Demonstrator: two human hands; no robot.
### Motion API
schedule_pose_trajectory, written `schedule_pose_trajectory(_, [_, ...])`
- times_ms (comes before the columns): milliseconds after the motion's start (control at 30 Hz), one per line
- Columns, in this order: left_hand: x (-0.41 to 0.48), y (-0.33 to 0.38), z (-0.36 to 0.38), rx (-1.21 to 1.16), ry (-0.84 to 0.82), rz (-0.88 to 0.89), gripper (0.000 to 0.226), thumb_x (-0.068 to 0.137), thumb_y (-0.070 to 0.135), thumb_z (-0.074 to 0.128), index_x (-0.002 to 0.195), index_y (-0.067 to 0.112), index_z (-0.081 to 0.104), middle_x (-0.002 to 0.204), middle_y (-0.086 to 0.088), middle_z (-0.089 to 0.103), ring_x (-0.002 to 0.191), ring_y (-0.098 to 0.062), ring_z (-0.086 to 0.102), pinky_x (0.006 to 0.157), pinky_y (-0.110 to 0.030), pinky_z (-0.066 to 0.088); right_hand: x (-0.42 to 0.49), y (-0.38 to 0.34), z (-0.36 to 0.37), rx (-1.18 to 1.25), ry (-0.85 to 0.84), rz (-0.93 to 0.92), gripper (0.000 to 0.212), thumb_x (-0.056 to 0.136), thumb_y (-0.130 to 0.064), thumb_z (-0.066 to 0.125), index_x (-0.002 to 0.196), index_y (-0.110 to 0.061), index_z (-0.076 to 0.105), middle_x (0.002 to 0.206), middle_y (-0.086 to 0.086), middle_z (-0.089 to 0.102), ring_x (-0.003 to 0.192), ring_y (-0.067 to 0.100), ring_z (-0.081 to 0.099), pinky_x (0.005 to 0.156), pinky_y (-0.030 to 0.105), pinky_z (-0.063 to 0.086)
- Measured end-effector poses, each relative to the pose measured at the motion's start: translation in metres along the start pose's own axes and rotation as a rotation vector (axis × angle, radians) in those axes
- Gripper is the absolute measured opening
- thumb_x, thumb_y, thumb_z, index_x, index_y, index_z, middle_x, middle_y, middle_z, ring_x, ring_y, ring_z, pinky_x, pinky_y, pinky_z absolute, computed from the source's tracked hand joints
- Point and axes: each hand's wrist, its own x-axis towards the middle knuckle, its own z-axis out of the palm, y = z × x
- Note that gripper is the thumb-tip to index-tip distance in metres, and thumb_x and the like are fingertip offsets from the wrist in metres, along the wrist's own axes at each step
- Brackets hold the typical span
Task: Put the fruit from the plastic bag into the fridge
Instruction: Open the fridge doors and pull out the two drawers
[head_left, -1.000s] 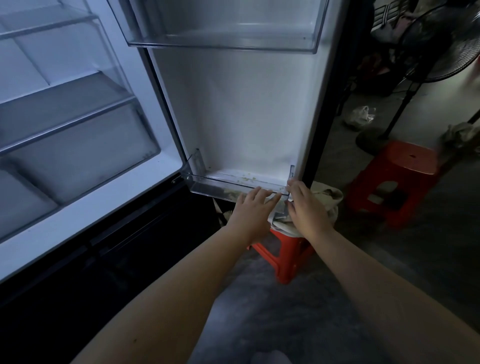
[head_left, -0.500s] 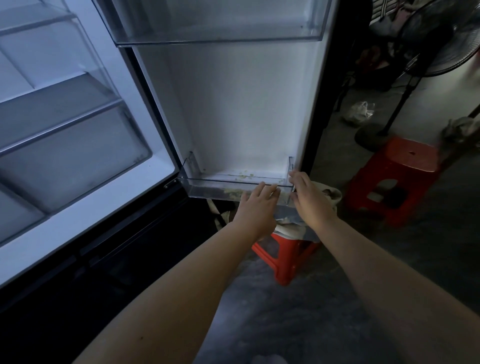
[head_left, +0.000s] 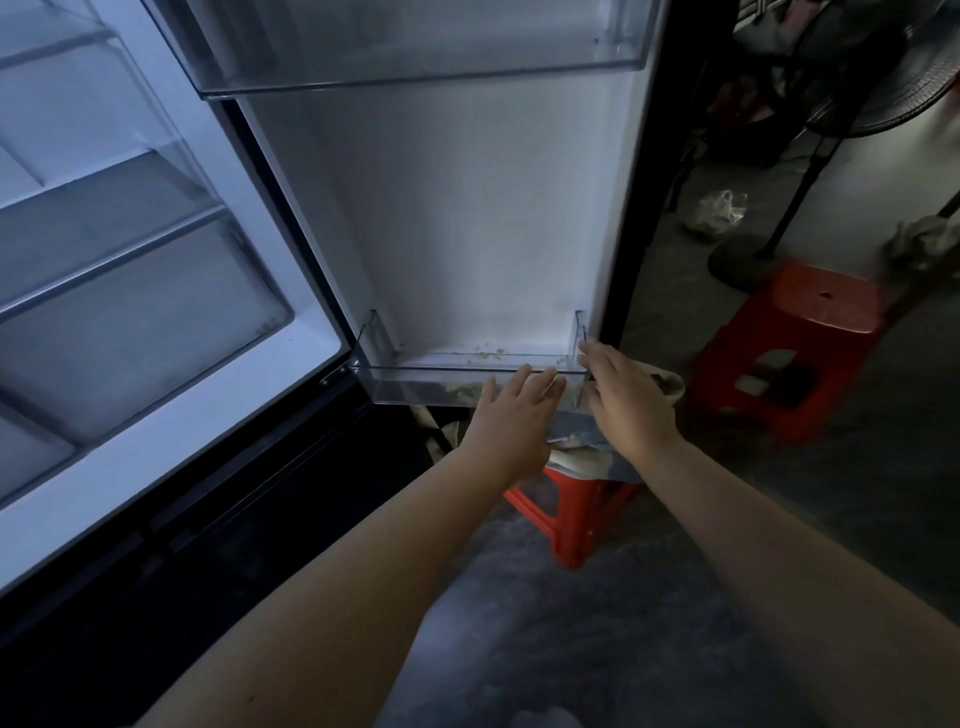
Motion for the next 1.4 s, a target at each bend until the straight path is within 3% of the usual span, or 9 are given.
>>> schedule_pose_trajectory(100, [-0.007, -0.006, 0.001, 0.033, -0.01, 0.043, 0.074, 0.094, 0.027, 0.043, 0.151, 0.023, -0.004, 0.159, 0.002, -0.01, 0.145, -0.021, -0.011, 0.117, -0.052, 0.0, -0.003, -0.012, 0.0, -0.169, -0.019, -0.011, 0.034, 0.077, -0.006, 0.067, 0.11, -0.006, 0.06, 0.131, 0.012, 0.054, 0.127, 0.03, 0.047, 0.101, 0.044, 0.043])
schedule_pose_trajectory(200, [-0.022, -0.021, 0.002, 0.073, 0.038, 0.063, 0.072, 0.095, 0.031, 0.04, 0.15, 0.025, -0.007, 0.156, 0.001, -0.021, 0.142, -0.021, -0.022, 0.115, -0.05, -0.008, -0.006, -0.028, 0.002, -0.19, -0.012, -0.001, 0.044, 0.078, -0.013, 0.068, 0.12, -0.006, 0.055, 0.136, 0.013, 0.05, 0.133, 0.031, 0.038, 0.108, 0.045, 0.033])
schedule_pose_trajectory(333, [-0.053, -0.057, -0.002, 0.066, 0.122, -0.035, 0.07, 0.096, 0.035, 0.037, 0.15, 0.025, -0.007, 0.156, 0.001, -0.019, 0.141, -0.019, -0.024, 0.116, -0.048, -0.009, 0.005, -0.065, 0.009, -0.14, -0.023, -0.099, 0.05, 0.083, -0.015, 0.063, 0.13, -0.008, 0.048, 0.141, 0.012, 0.045, 0.136, 0.028, 0.034, 0.113, 0.042, 0.025])
schedule_pose_trajectory(533, [-0.125, -0.137, -0.02, 0.06, 0.213, -0.334, 0.072, 0.096, 0.037, 0.04, 0.15, 0.024, -0.006, 0.157, 0.001, -0.017, 0.142, -0.02, -0.021, 0.117, -0.05, -0.002, 0.053, -0.16, 0.031, -0.034, -0.031, -0.327, 0.051, 0.081, -0.01, 0.061, 0.13, -0.007, 0.048, 0.138, 0.013, 0.047, 0.132, 0.029, 0.038, 0.111, 0.042, 0.031])
schedule_pose_trajectory(633, [-0.166, -0.185, -0.029, 0.068, 0.264, -0.462, 0.071, 0.095, 0.036, 0.042, 0.151, 0.02, 0.001, 0.159, 0.0, -0.011, 0.144, -0.022, -0.016, 0.117, -0.05, 0.001, 0.08, -0.222, 0.045, 0.035, -0.025, -0.431, 0.049, 0.081, -0.01, 0.057, 0.13, -0.006, 0.049, 0.139, 0.012, 0.047, 0.132, 0.027, 0.037, 0.111, 0.037, 0.026])
schedule_pose_trajectory(967, [-0.289, -0.352, -0.051, 0.055, 0.343, -0.828, 0.073, 0.094, 0.035, 0.041, 0.151, 0.018, -0.002, 0.158, -0.001, -0.013, 0.145, -0.022, -0.013, 0.117, -0.046, 0.001, 0.166, -0.415, 0.11, 0.101, -0.183, -0.618, 0.067, 0.072, -0.01, 0.071, 0.133, 0.0, 0.046, 0.138, 0.018, 0.047, 0.129, 0.035, 0.045, 0.103, 0.046, 0.04])
schedule_pose_trajectory(1033, [-0.306, -0.384, -0.05, 0.021, 0.352, -0.907, 0.074, 0.094, 0.034, 0.041, 0.151, 0.018, -0.004, 0.158, -0.001, -0.015, 0.145, -0.022, -0.013, 0.117, -0.045, 0.001, 0.182, -0.444, 0.124, 0.106, -0.202, -0.624, 0.066, 0.077, -0.011, 0.065, 0.138, -0.002, 0.041, 0.145, 0.016, 0.041, 0.135, 0.032, 0.037, 0.106, 0.045, 0.037])
schedule_pose_trajectory(1233, [-0.327, -0.451, -0.038, -0.036, 0.333, -1.003, 0.079, 0.093, 0.029, 0.042, 0.149, 0.018, -0.012, 0.155, -0.003, -0.024, 0.144, -0.024, -0.019, 0.117, -0.046, 0.0, 0.219, -0.51, 0.165, 0.089, -0.321, -0.654, 0.069, 0.091, -0.017, 0.044, 0.15, -0.017, 0.008, 0.159, 0.005, -0.002, 0.146, 0.022, -0.004, 0.116, 0.036, 0.007])
schedule_pose_trajectory(1400, [-0.321, -0.488, -0.025, -0.051, 0.304, -1.054, 0.082, 0.09, 0.027, 0.045, 0.149, 0.018, -0.013, 0.157, -0.004, -0.02, 0.144, -0.025, -0.018, 0.116, -0.046, 0.0, 0.243, -0.542, 0.193, 0.051, -0.317, -0.662, 0.073, 0.088, -0.016, 0.048, 0.15, -0.015, 0.011, 0.158, 0.008, 0.001, 0.146, 0.026, -0.004, 0.118, 0.041, 0.008])
